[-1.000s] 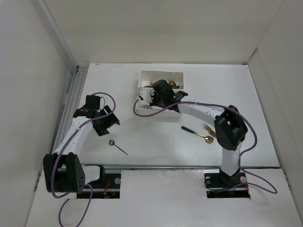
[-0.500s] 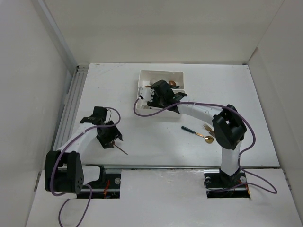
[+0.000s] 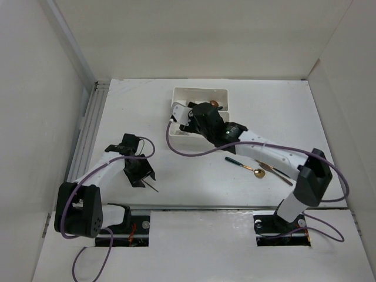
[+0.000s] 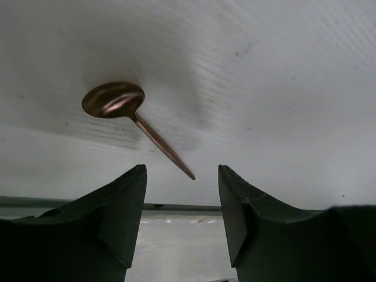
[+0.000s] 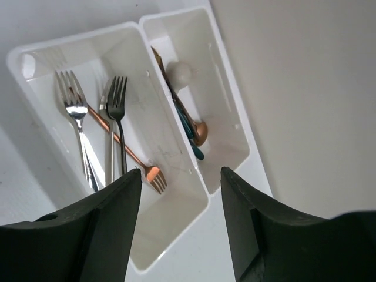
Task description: Sort the eating utensils into containers
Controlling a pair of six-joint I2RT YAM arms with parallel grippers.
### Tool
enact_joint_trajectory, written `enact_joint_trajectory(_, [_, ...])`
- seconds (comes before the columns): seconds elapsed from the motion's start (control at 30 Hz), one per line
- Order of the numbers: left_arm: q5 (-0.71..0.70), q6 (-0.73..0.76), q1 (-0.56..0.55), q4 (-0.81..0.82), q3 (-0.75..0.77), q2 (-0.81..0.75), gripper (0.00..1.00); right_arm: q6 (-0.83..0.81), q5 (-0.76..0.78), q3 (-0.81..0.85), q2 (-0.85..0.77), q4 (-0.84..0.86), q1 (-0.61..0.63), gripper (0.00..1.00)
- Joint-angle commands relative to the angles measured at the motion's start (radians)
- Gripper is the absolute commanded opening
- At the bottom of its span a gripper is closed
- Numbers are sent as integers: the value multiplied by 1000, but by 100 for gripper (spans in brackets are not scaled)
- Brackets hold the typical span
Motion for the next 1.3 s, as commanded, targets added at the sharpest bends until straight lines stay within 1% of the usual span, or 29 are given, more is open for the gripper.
enact_joint_trajectory(0.0, [16,-17,-9,-83,16,12,48,58,82,-41,-145,47,53,62])
enact_joint_trajectory(0.07, [6,-17,-9,-83,26,25,49,123,82,-60,-181,47,53,67])
enact_joint_trajectory(0.13, [6,-26,-9,-83,26,41,49,178,106,-71,-202,36,53,67])
enact_joint_trajectory(0.17, [-19,-26,-9,-83,35,52,49,230,121,-71,-213,36,53,67])
enact_joint_trajectory(0.27, [-42,-26,-9,-93,61,74,49,259,186,-80,-213,36,53,68])
enact_joint_trajectory(0.33, [-51,-37,-9,-102,62,104,42,269,226,-57,-213,36,53,70])
enact_joint_trajectory(0.37, [-51,-37,-9,-102,74,114,42,285,226,-45,-213,27,53,70])
enact_joint_trajectory(0.4, [-85,-37,-9,-102,94,134,42,298,235,-32,-213,12,53,70])
enact_joint_trajectory(0.53, [-99,-46,-9,-91,114,170,44,275,235,11,-213,1,53,70])
enact_joint_trajectory(0.57, [-99,-46,-9,-91,114,170,47,258,244,20,-213,-11,53,71])
enact_joint_trajectory(0.63, [-99,-36,-9,-100,114,197,48,198,253,20,-222,-11,53,72])
enact_joint_trajectory(0.7, [-108,-55,-47,-100,114,211,50,160,264,20,-222,10,53,72])
enact_joint_trajectory(0.8, [-119,-78,-74,-111,135,249,41,123,275,43,-231,21,42,72])
enact_joint_trajectory(0.87, [-143,-123,-74,-122,156,313,30,114,275,57,-251,21,28,72])
enact_joint_trajectory(0.9, [-143,-135,-74,-131,169,335,25,104,275,69,-251,21,18,73])
enact_joint_trajectory(0.93, [-89,-93,-74,-63,169,354,17,94,287,69,-265,21,5,73])
enact_joint_trajectory(0.97, [-88,-41,-74,-3,184,377,7,63,287,84,-282,21,5,73])
enact_joint_trajectory(1.0, [-184,-51,-74,-2,199,438,1,48,313,84,-291,21,-4,75])
enact_joint_trajectory(1.07, [-209,-20,-74,39,210,499,0,0,333,109,-326,21,-15,75])
enact_joint_trajectory(1.1, [-224,-20,-74,39,239,544,0,-14,333,123,-340,21,-15,76])
enact_joint_trajectory(1.17, [-234,-10,-74,39,265,573,0,-32,342,132,-384,21,-27,76])
enact_joint_trajectory(1.27, [-302,61,-74,84,376,614,0,-58,332,132,-420,33,-47,78])
